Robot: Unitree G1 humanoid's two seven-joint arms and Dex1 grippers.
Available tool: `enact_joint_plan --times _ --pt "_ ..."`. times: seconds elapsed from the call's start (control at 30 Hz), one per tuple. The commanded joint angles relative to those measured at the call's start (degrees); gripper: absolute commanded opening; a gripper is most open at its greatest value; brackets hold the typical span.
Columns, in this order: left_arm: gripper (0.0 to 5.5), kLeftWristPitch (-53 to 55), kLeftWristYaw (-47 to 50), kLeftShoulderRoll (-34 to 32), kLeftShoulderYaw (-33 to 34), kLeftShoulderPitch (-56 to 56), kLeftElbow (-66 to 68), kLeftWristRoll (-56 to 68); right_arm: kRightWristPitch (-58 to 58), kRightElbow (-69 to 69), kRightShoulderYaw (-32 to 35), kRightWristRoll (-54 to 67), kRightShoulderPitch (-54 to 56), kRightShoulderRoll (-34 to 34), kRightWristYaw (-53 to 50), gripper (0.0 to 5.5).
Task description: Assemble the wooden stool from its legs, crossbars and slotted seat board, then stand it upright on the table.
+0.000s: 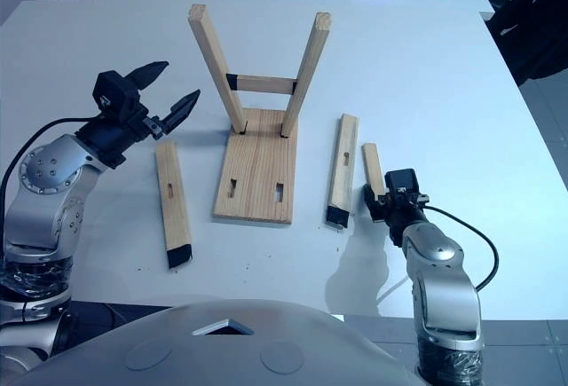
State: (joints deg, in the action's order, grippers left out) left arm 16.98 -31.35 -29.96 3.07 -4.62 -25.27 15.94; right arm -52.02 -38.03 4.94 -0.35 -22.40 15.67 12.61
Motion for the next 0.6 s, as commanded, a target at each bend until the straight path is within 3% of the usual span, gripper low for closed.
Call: enact_joint_plan --times 0.03,0.2,0.6 --pt "3.39 1.7 -0.2 -0.5 -0.3 0.3 -1.0 0.0 -0.7 0.5 -2.0 -0.4 -4.0 -0.3 -0.7 3.43" --pt "3.39 2.6 -0.5 -0.7 -0.1 0.1 -1.4 0.3 -0.6 -0.2 -0.4 0.9 -4.6 -0.8 -1.0 3.22" --pt "3.39 3.0 -0.9 -1.4 0.4 -1.2 -0.4 0.5 -0.8 -0.3 1.4 2.0 -3.6 -0.1 -1.2 1.40"
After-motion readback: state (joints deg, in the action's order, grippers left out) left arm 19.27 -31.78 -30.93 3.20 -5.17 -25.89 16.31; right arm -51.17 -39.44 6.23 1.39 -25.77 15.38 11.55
